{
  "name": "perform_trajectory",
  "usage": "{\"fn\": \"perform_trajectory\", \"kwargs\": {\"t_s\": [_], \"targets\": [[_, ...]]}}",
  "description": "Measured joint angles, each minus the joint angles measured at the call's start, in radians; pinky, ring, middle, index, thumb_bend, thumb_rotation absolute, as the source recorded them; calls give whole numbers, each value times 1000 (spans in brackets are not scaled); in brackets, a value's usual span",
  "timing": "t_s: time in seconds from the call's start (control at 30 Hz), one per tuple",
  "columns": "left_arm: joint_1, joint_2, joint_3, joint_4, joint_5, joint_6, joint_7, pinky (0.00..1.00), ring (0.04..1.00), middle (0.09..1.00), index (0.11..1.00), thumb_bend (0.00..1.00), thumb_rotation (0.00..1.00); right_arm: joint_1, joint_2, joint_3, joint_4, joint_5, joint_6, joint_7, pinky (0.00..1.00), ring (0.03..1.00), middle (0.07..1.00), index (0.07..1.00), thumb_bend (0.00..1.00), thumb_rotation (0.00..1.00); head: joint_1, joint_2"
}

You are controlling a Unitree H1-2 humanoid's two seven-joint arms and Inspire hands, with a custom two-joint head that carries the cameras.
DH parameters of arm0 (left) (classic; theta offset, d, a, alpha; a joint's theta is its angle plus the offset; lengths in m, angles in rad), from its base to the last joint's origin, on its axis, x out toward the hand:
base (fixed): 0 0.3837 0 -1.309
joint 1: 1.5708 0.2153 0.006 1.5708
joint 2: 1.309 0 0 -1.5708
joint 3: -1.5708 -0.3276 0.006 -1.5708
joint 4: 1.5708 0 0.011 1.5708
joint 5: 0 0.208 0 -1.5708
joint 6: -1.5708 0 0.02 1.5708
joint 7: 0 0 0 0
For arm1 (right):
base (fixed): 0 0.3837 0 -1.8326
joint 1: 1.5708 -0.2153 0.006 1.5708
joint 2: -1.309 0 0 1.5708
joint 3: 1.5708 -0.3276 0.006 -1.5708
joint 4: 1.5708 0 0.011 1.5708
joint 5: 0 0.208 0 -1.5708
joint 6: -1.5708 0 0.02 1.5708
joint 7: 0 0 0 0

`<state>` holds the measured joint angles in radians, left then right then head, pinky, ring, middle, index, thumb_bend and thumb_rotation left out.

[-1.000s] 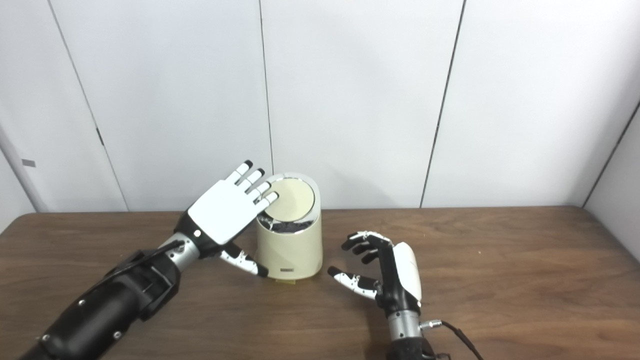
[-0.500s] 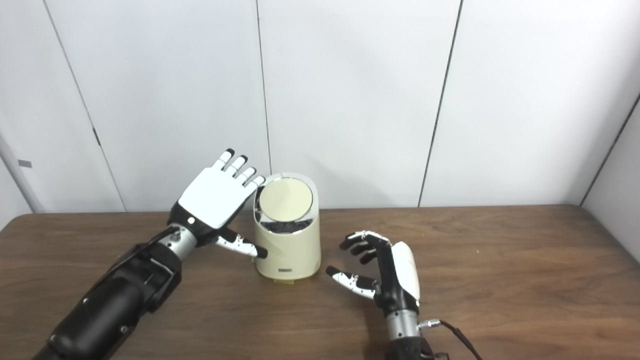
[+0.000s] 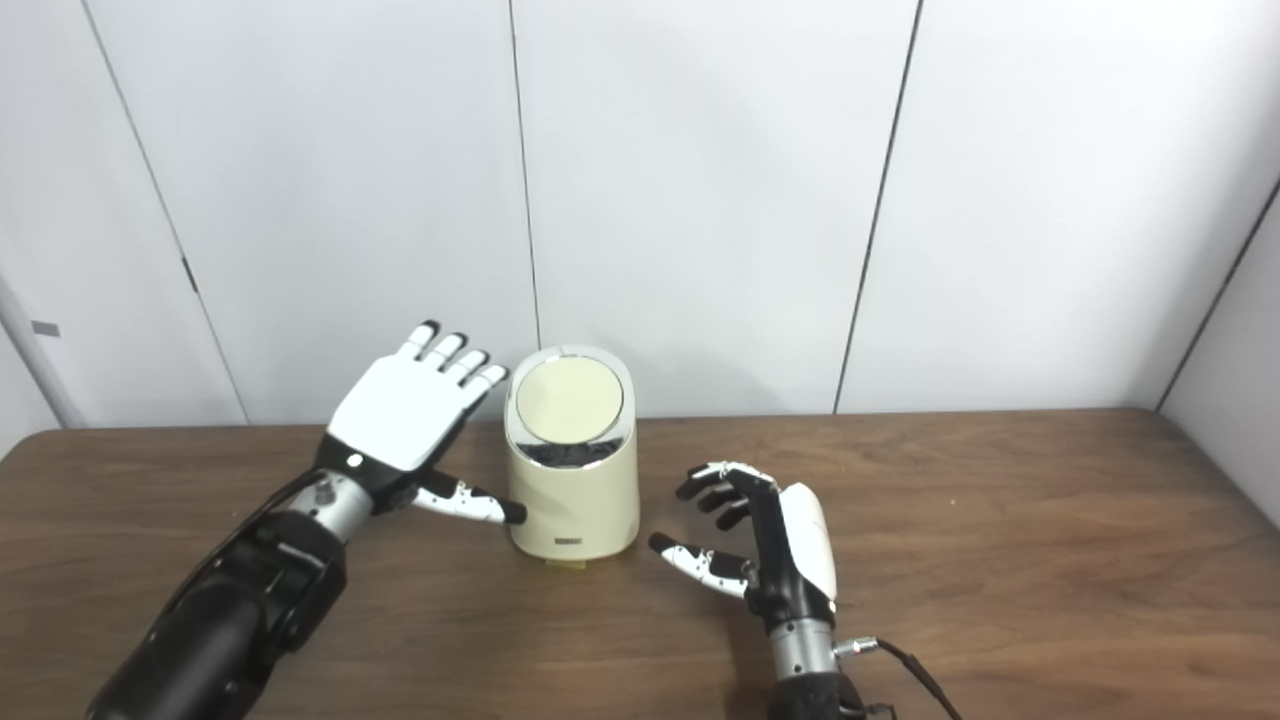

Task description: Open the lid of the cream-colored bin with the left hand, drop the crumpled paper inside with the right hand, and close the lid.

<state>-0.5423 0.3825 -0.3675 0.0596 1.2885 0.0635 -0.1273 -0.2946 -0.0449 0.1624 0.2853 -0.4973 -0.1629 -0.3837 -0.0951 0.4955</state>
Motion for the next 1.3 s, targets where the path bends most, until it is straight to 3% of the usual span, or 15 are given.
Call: {"fn": "perform_trajectory", "kwargs": {"t_s": [0.3, 0.47, 0.57, 0.6, 0.73, 0.87, 1.13, 1.3], "targets": [[120, -59, 152, -41, -184, 76, 22, 1000, 902, 878, 887, 749, 996, 3, -2, 0, -2, 5, 0, 1, 417, 536, 657, 496, 489, 144, 6, 3], [199, -59, 174, -41, -288, 57, 61, 850, 875, 861, 860, 558, 872, 10, -9, 1, -9, 4, 1, 2, 415, 537, 657, 496, 489, 144, 8, 5], [245, -60, 187, -26, -362, -2, 125, 779, 813, 796, 793, 389, 832, 14, -12, 1, -13, 5, 1, 8, 408, 532, 662, 496, 489, 144, 9, 9], [262, -67, 204, -14, -402, -37, 165, 792, 801, 780, 774, 347, 913, 16, -13, 0, -16, 6, 1, 11, 413, 538, 662, 496, 488, 144, 12, 11], [311, -117, 282, 38, -591, -142, 261, 775, 784, 769, 750, 258, 996, 27, -22, 0, -34, 3, 0, 16, 488, 605, 664, 496, 485, 148, 14, 14], [355, -136, 296, 64, -731, -253, 279, 742, 792, 790, 771, 247, 939, 41, -37, -4, -52, -2, 0, 14, 474, 589, 654, 496, 485, 151, 3, 23], [371, -148, 301, 63, -766, -293, 309, 662, 769, 783, 770, 220, 791, 93, -48, -7, -125, -14, -1, 15, 439, 561, 645, 496, 485, 146, 0, 52], [391, -163, 302, 37, -769, -329, 336, 641, 751, 769, 763, 215, 782, 123, -59, -12, -167, -22, 11, 35, 440, 568, 662, 497, 485, 150, -5, 66]]}}
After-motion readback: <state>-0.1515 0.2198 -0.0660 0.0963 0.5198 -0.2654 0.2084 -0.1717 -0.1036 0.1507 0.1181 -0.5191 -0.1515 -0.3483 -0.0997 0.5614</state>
